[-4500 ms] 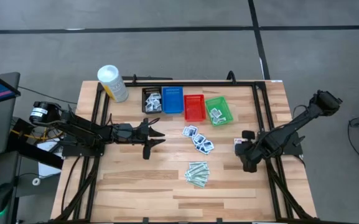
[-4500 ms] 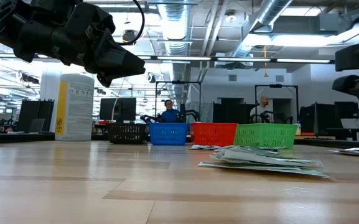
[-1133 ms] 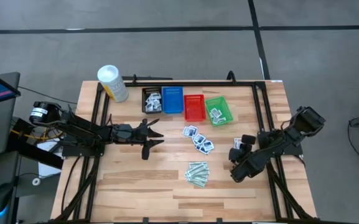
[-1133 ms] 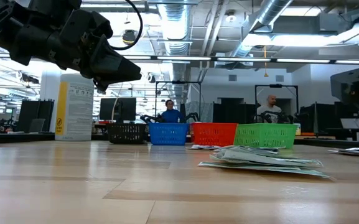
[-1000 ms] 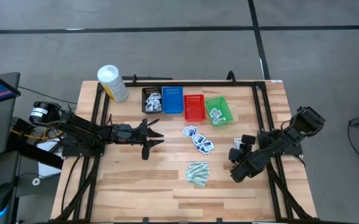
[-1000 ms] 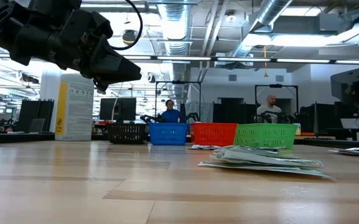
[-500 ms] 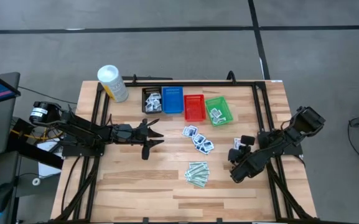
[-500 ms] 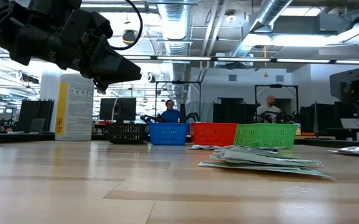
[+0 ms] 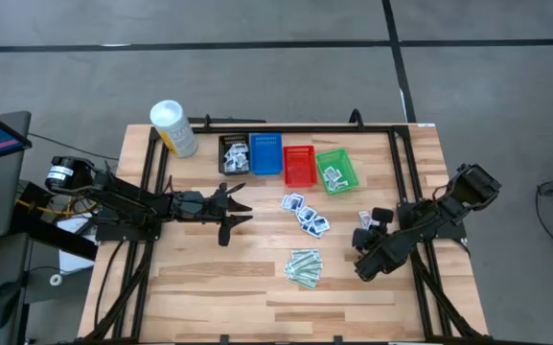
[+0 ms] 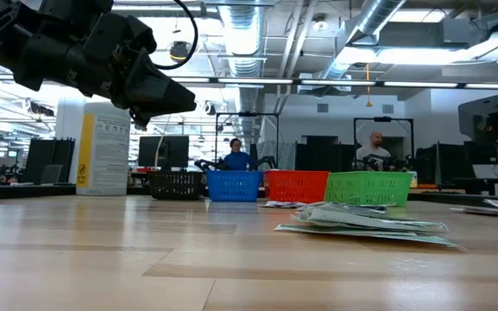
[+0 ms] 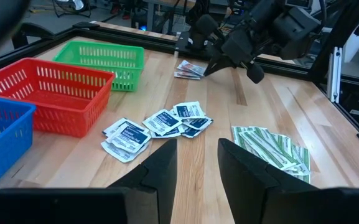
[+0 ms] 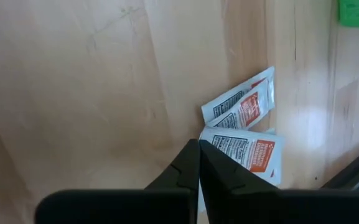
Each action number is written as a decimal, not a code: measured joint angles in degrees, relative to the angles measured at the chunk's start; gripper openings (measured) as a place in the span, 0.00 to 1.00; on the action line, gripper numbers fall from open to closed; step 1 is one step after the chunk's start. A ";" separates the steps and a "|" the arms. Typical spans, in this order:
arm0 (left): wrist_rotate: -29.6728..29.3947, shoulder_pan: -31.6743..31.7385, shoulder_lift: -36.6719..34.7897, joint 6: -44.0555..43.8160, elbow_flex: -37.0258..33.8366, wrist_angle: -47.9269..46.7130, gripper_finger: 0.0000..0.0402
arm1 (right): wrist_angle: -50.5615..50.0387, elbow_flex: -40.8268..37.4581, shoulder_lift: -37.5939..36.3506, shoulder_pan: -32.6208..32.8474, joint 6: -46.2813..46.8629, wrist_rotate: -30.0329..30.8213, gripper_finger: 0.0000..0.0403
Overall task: Pick & Place First Aid Supplies
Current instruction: Put the orange pad into the green bin
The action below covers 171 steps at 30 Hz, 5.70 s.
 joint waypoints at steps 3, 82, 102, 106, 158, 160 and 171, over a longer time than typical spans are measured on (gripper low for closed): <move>-0.01 0.00 0.00 -0.01 0.00 0.00 0.29 | -1.81 0.93 0.02 0.00 0.04 -0.02 0.00; 0.00 0.00 0.00 0.00 0.02 -0.02 0.29 | 7.58 -0.08 -0.04 -5.50 -10.52 -1.28 0.06; -0.01 0.01 0.00 -0.02 0.02 -0.04 0.29 | 0.25 9.89 0.11 -6.67 -13.89 9.65 0.00; -0.01 0.00 0.00 -0.01 0.02 -0.02 0.29 | -0.79 13.98 0.04 -6.81 -16.45 15.07 0.00; 0.00 0.00 -0.02 0.00 -0.02 -0.04 0.29 | 17.32 -2.75 -0.76 -17.20 -20.63 -7.64 0.23; 0.00 0.02 -0.02 0.00 -0.09 -0.07 0.29 | 17.57 -2.89 -0.76 -17.46 -21.21 -7.63 0.22; -0.02 0.00 -0.02 -0.22 -0.83 0.00 0.29 | 19.46 -3.13 -0.90 -17.74 -23.87 -8.15 0.02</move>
